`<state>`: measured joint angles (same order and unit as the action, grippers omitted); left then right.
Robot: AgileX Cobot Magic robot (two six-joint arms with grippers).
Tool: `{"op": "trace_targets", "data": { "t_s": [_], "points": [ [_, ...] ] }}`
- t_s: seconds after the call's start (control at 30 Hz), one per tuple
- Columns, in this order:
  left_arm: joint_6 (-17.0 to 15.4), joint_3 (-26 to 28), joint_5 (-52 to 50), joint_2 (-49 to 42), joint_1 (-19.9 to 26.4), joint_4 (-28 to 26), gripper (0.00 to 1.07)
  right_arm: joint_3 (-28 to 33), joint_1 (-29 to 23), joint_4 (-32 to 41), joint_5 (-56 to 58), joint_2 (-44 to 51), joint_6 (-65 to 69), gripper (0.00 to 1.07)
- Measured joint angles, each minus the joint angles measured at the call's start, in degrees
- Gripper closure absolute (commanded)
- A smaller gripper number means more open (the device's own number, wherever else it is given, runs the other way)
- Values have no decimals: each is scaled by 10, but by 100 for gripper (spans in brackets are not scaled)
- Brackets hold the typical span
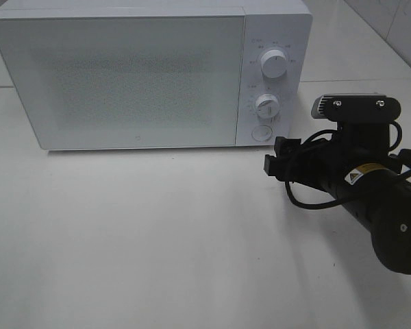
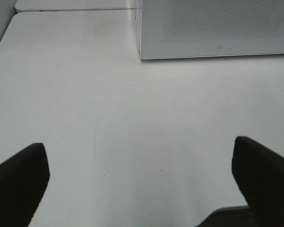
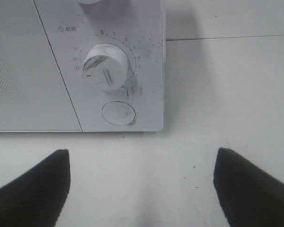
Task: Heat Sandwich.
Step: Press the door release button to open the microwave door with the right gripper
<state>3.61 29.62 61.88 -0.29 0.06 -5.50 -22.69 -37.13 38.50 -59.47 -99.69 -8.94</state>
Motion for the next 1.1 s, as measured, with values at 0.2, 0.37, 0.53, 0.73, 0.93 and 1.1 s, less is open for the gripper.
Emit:
{"op": "trace_targets", "data": {
  "t_s": [0.2,0.37,0.53,0.73,0.93,1.1],
  "points": [
    [0,0,0,0,0,0,9,0,-5,10,10,0,64,31],
    [0,0,0,0,0,0,9,0,-5,10,23,-1,192,33],
    [0,0,0,0,0,0,9,0,-5,10,29,-1,338,39],
    [0,0,0,0,0,0,9,0,-5,10,46,-1,518,49],
    [0,0,0,0,0,0,9,0,-5,9,66,-1,692,71],
    [0,0,0,0,0,0,9,0,-5,9,66,-1,782,91]
  ]
}}
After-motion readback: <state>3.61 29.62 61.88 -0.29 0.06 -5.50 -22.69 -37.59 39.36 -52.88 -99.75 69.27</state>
